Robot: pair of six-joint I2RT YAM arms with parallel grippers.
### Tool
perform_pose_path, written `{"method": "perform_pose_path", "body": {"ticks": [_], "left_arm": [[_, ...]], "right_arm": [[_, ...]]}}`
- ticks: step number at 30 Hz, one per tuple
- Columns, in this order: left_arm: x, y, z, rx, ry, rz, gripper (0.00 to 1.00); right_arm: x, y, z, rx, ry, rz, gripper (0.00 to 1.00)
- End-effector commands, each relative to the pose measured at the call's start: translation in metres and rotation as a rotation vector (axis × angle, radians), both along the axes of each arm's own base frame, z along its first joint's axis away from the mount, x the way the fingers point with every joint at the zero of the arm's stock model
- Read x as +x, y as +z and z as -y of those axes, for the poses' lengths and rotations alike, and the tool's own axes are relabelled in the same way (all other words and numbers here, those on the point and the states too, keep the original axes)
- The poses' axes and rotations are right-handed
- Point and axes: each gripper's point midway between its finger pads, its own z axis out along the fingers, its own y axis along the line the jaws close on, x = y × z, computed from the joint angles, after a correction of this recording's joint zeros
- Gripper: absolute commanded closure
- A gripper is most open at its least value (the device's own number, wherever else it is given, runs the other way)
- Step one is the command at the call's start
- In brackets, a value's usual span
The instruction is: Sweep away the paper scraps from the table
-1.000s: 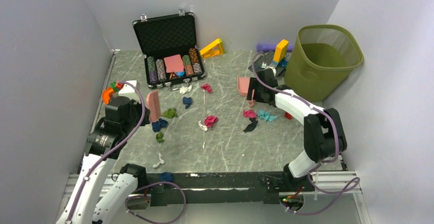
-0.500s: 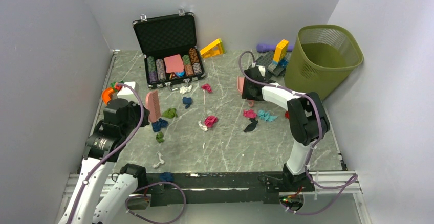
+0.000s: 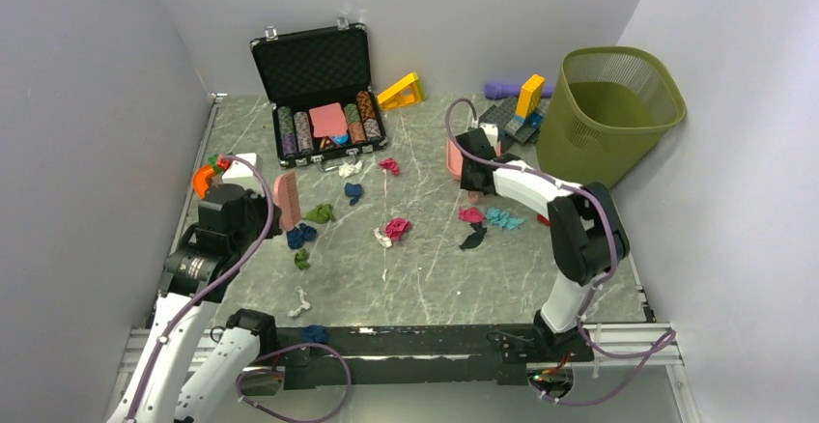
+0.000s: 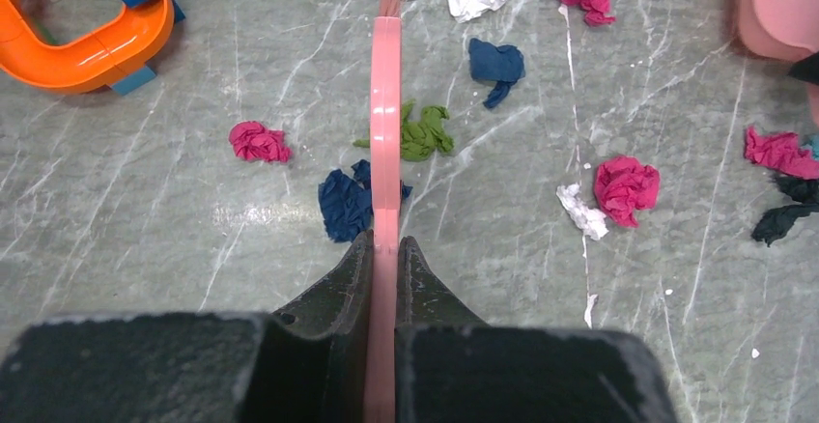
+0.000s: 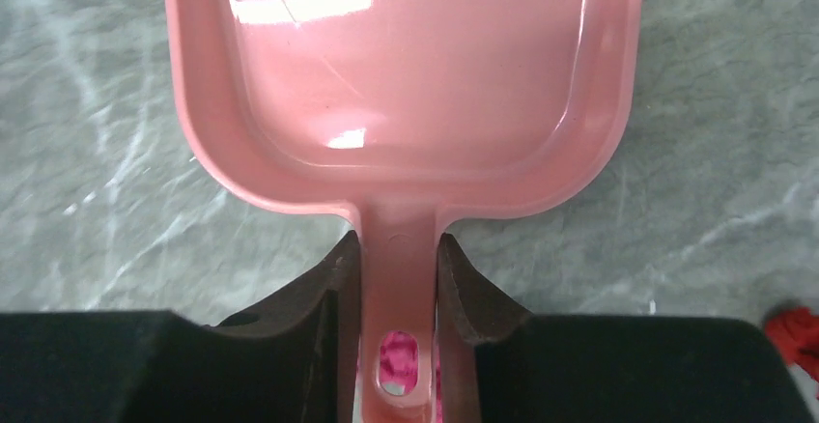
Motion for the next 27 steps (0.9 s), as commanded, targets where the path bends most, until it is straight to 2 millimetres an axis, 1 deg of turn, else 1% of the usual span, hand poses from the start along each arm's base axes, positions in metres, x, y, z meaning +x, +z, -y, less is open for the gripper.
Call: {"method": "perform_pose_path", "body": {"ticks": [1, 3, 5, 7, 8, 9, 14, 16, 19, 21, 25, 27], "left_arm": [[0.011, 0.008, -0.009, 0.034, 0.047, 0.030, 1.00], [0.011, 0.008, -0.017, 0.057, 0.086, 0.017, 1.00], [0.011, 0.007, -0.029, 0.093, 0.152, -0.001, 1.00], [0.010, 0.007, -0.047, 0.140, 0.247, -0.016, 1.00], [0.011, 0.006, -0.053, 0.159, 0.280, -0.030, 1.00], [0.012, 0.004, -0.058, 0.179, 0.310, -0.044, 1.00], [0.022, -0.002, -0.082, 0.312, 0.439, -0.138, 1.00], [0.028, -0.006, -0.088, 0.373, 0.467, -0.187, 1.00], [0.039, -0.020, -0.089, 0.437, 0.473, -0.277, 1.00], [0.047, -0.034, -0.084, 0.455, 0.444, -0.358, 1.00], [0.050, -0.066, -0.066, 0.460, 0.386, -0.564, 1.00], [0.051, -0.077, -0.050, 0.465, 0.344, -0.633, 1.00]], "right_arm": [[-0.013, 0.051, -0.006, -0.050, 0.051, 0.113, 1.00], [-0.023, 0.060, -0.008, -0.075, 0.069, 0.139, 1.00], [-0.032, 0.070, -0.012, -0.088, 0.085, 0.178, 1.00], [-0.041, 0.080, -0.021, -0.063, 0.123, 0.222, 1.00], [-0.048, 0.080, -0.024, -0.049, 0.146, 0.233, 1.00], [-0.053, 0.087, -0.028, -0.018, 0.172, 0.259, 1.00], [-0.069, 0.104, -0.024, 0.054, 0.204, 0.359, 1.00], [-0.075, 0.111, -0.026, 0.089, 0.227, 0.397, 1.00], [-0.079, 0.112, -0.028, 0.107, 0.243, 0.394, 1.00], [-0.080, 0.109, -0.029, 0.108, 0.247, 0.371, 1.00], [-0.083, 0.107, -0.036, 0.136, 0.270, 0.349, 1.00], [-0.084, 0.110, -0.037, 0.150, 0.274, 0.359, 1.00]]}}
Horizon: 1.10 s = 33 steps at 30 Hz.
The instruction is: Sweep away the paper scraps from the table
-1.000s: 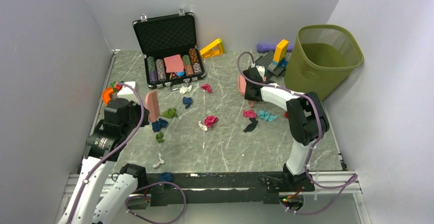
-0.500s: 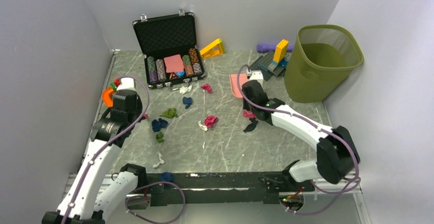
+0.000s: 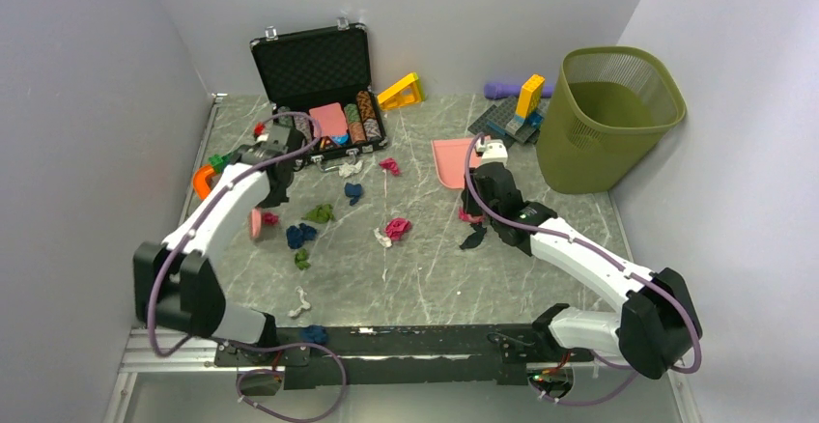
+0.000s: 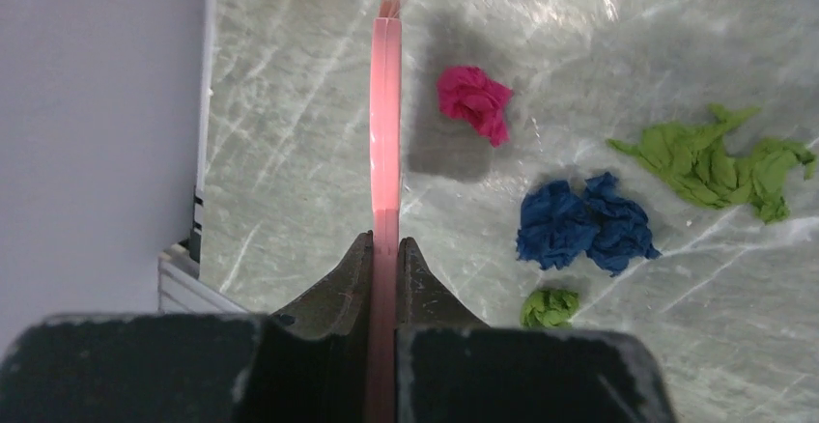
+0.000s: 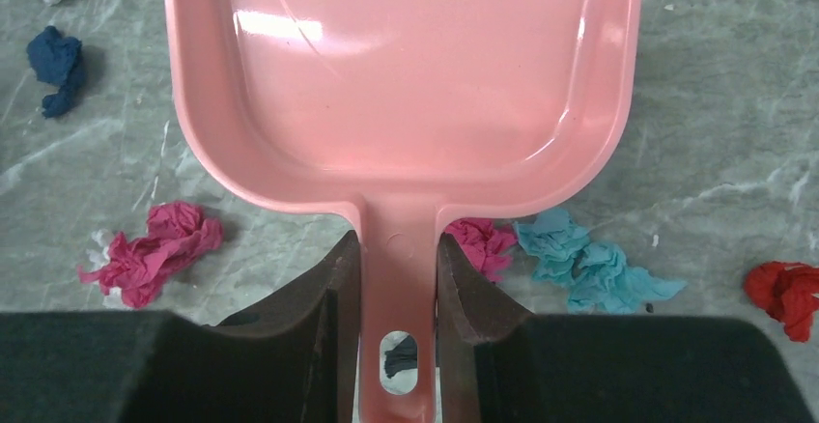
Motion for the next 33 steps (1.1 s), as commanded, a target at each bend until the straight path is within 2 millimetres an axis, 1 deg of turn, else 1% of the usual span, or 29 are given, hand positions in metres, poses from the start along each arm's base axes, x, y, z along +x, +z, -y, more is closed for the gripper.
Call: {"method": "perform_pose_path", "body": {"ticks": [1, 3, 5, 6, 7, 8, 9, 10, 12, 13, 15, 16, 19, 22, 25, 28, 31, 33], "left_arm": [[-0.006, -0.011, 0.031, -0.038, -0.032, -0.144, 1.00], [-0.005, -0.015, 0.069, -0.114, -0.128, -0.176, 1.00], [-0.007, -0.009, 0.108, -0.185, -0.225, -0.177, 1.00], [-0.010, -0.003, 0.122, -0.215, -0.254, -0.172, 1.00], [-0.012, 0.004, 0.131, -0.238, -0.268, -0.162, 1.00], [-0.016, 0.012, 0.136, -0.252, -0.270, -0.152, 1.00], [-0.019, 0.021, 0.137, -0.260, -0.259, -0.133, 1.00], [-0.025, 0.029, 0.131, -0.252, -0.227, -0.123, 1.00], [-0.040, 0.044, 0.110, -0.214, -0.108, -0.089, 1.00], [-0.051, 0.049, 0.098, -0.185, -0.051, -0.093, 1.00], [-0.073, 0.053, 0.081, -0.143, 0.066, -0.116, 1.00], [-0.080, 0.050, 0.076, -0.130, 0.071, -0.139, 1.00], [-0.105, 0.031, 0.079, -0.188, 0.127, -0.198, 1.00], [-0.122, 0.019, 0.077, -0.215, 0.193, -0.216, 1.00], [-0.129, 0.014, 0.071, -0.219, 0.244, -0.188, 1.00], [-0.136, 0.003, 0.067, -0.202, 0.288, -0.207, 1.00], [-0.147, -0.015, 0.073, -0.194, 0.338, -0.291, 1.00], [-0.152, -0.024, 0.082, -0.183, 0.347, -0.329, 1.00]], "right_arm": [[0.004, 0.022, -0.011, 0.067, 0.031, 0.057, 1.00], [0.003, 0.025, -0.009, 0.072, 0.027, 0.067, 1.00], [0.002, 0.028, -0.008, 0.076, 0.023, 0.076, 1.00], [0.002, 0.030, -0.008, 0.077, 0.023, 0.079, 1.00], [0.002, 0.030, -0.007, 0.077, 0.022, 0.078, 1.00], [0.001, 0.030, -0.007, 0.077, 0.022, 0.078, 1.00], [0.001, 0.031, -0.007, 0.077, 0.020, 0.080, 1.00], [0.001, 0.030, -0.006, 0.077, 0.019, 0.079, 1.00], [0.000, 0.031, -0.006, 0.083, 0.018, 0.083, 1.00], [0.000, 0.031, -0.006, 0.084, 0.018, 0.086, 1.00], [0.001, 0.032, -0.007, 0.088, 0.022, 0.090, 1.00], [0.001, 0.032, -0.008, 0.089, 0.026, 0.087, 1.00], [0.002, 0.033, -0.012, 0.093, 0.036, 0.080, 1.00], [0.003, 0.031, -0.014, 0.094, 0.044, 0.071, 1.00], [0.002, 0.031, -0.015, 0.097, 0.046, 0.071, 1.00], [0.002, 0.031, -0.015, 0.100, 0.049, 0.070, 1.00], [0.002, 0.030, -0.015, 0.098, 0.050, 0.067, 1.00], [0.002, 0.030, -0.015, 0.096, 0.051, 0.066, 1.00]]}}
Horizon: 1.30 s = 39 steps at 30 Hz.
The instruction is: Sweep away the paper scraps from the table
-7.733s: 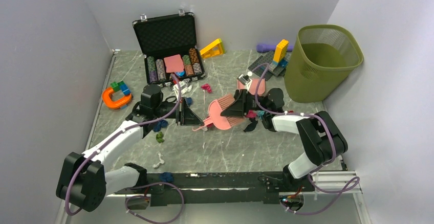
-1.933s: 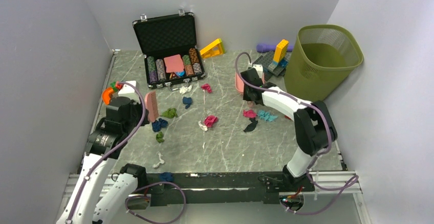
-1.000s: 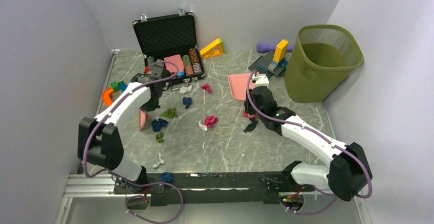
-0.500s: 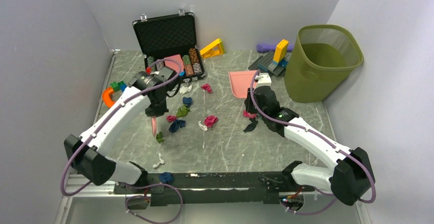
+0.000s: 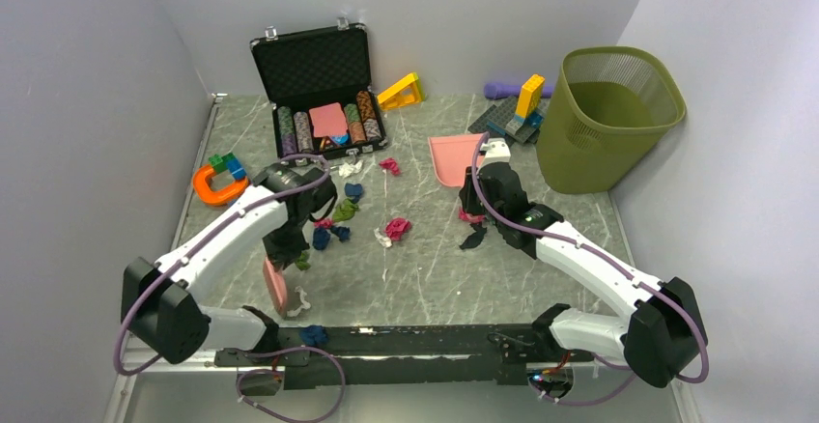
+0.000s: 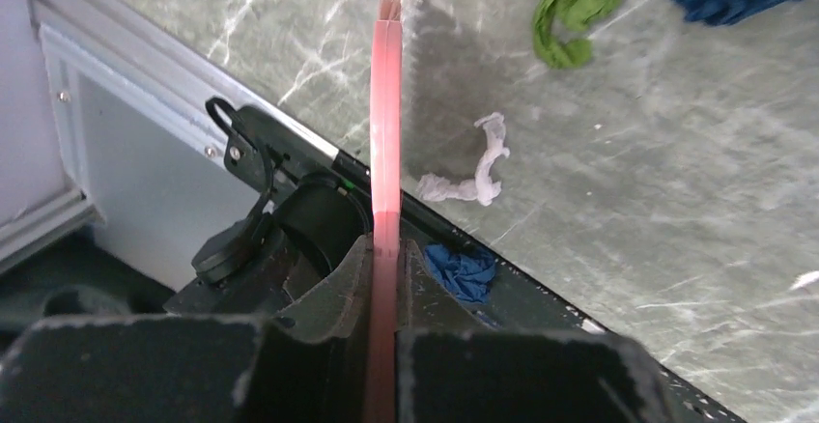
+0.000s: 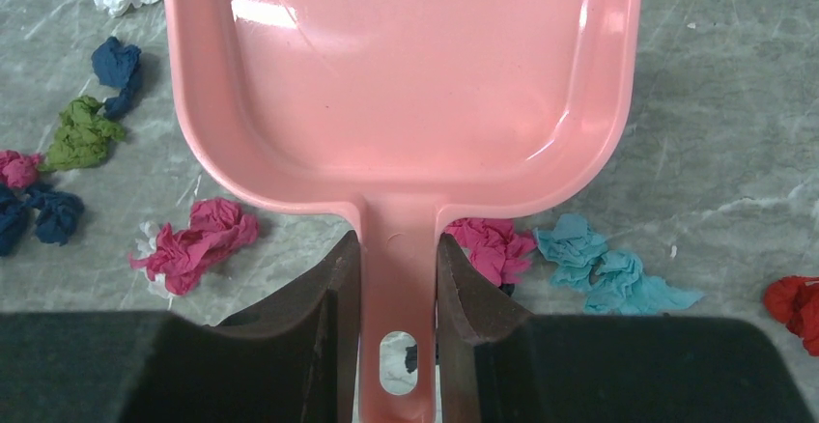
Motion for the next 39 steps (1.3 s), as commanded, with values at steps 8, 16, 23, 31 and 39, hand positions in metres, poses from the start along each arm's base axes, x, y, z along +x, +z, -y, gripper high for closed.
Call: {"method": "perform_pose_path", "body": {"ticks": [8, 16, 23, 31, 39], "left_arm": [[0.022, -0.013, 0.085, -0.195, 0.028, -0.007, 1.00], [0.048, 0.034, 0.084, -0.154, 0.059, 0.101, 1.00], [0.008, 0.021, 0.067, -0.194, 0.095, 0.026, 1.00], [-0.011, 0.051, 0.063, -0.367, -0.120, 0.155, 1.00], [-0.074, 0.048, 0.055, -0.532, -0.280, 0.038, 1.00]], "right_arm": [[0.007, 0.017, -0.008, 0.037, 0.009, 0.037, 1.00], [0.007, 0.017, -0.007, 0.032, 0.008, 0.032, 1.00], [0.008, 0.014, -0.009, 0.031, 0.012, 0.024, 1.00], [0.011, 0.009, -0.015, 0.035, 0.025, 0.011, 1.00], [0.012, 0.009, -0.018, 0.039, 0.039, 0.005, 1.00]]}}
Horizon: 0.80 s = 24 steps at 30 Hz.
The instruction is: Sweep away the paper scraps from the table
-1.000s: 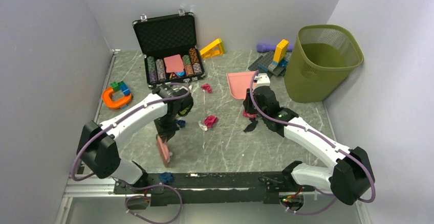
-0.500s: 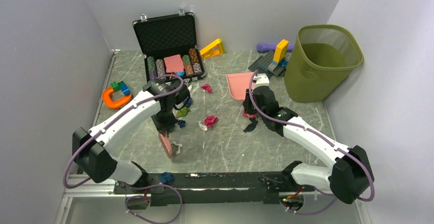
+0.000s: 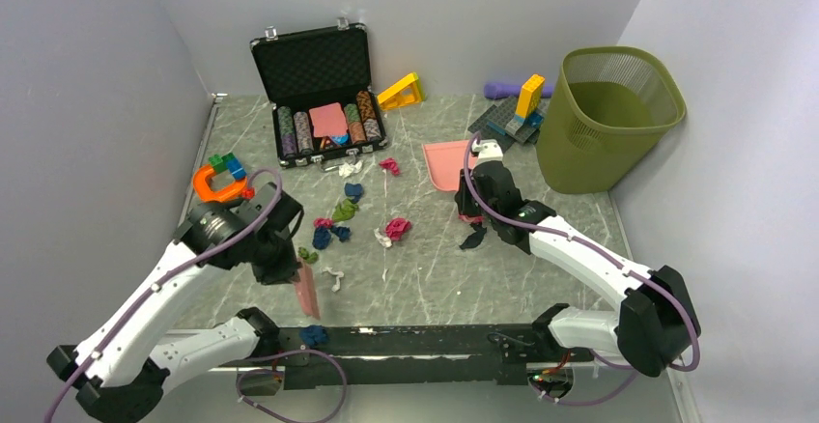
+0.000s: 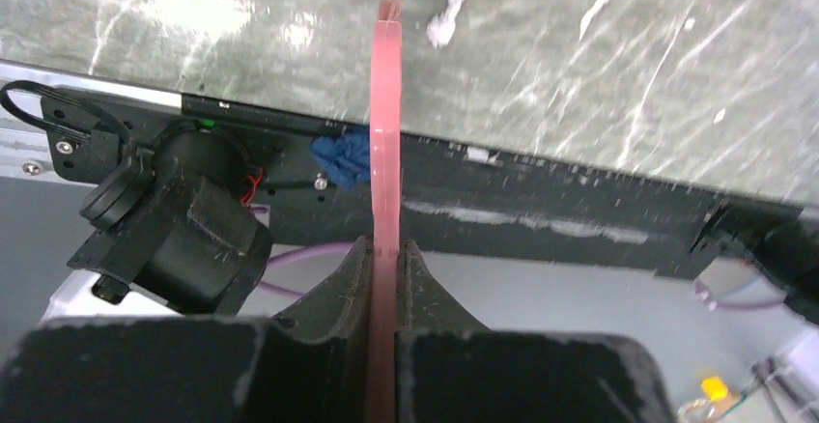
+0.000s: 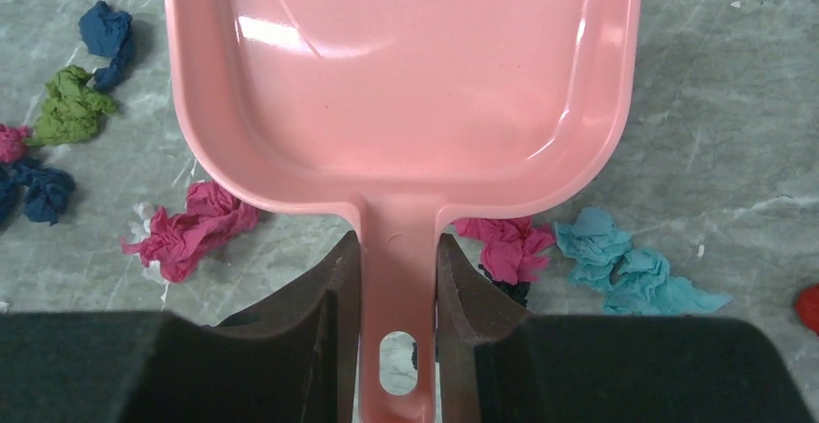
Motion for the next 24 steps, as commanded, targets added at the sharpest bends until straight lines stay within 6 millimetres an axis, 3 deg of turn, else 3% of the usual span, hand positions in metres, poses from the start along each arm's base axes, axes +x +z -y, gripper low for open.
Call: {"method": "perform_pose_path", "body": {"ticks": [1, 5, 10, 18, 22, 24], "left_arm": [[-0.040, -0.011, 0.002, -0.061, -0.144, -0.129, 1.00], [-0.052, -0.035, -0.006, -0.013, -0.139, -0.206, 1.00], [-0.042, -0.064, -0.003, 0.029, -0.113, -0.214, 1.00], [0.020, -0.097, 0.025, 0.031, 0.015, -0.033, 1.00], [0.058, -0.089, 0.036, 0.053, 0.123, 0.078, 1.00], [0.075, -0.066, 0.035, 0.092, 0.180, 0.141, 1.00]], "right_arm": [[0.012, 0.026, -0.011, 0.058, 0.010, 0.061, 1.00], [0.011, 0.028, -0.013, 0.065, 0.019, 0.061, 1.00], [0.010, 0.031, -0.011, 0.064, 0.013, 0.068, 1.00], [0.008, 0.036, -0.009, 0.063, 0.012, 0.077, 1.00], [0.008, 0.035, -0.008, 0.057, 0.012, 0.070, 1.00], [0.008, 0.036, -0.008, 0.055, 0.009, 0.072, 1.00]]}}
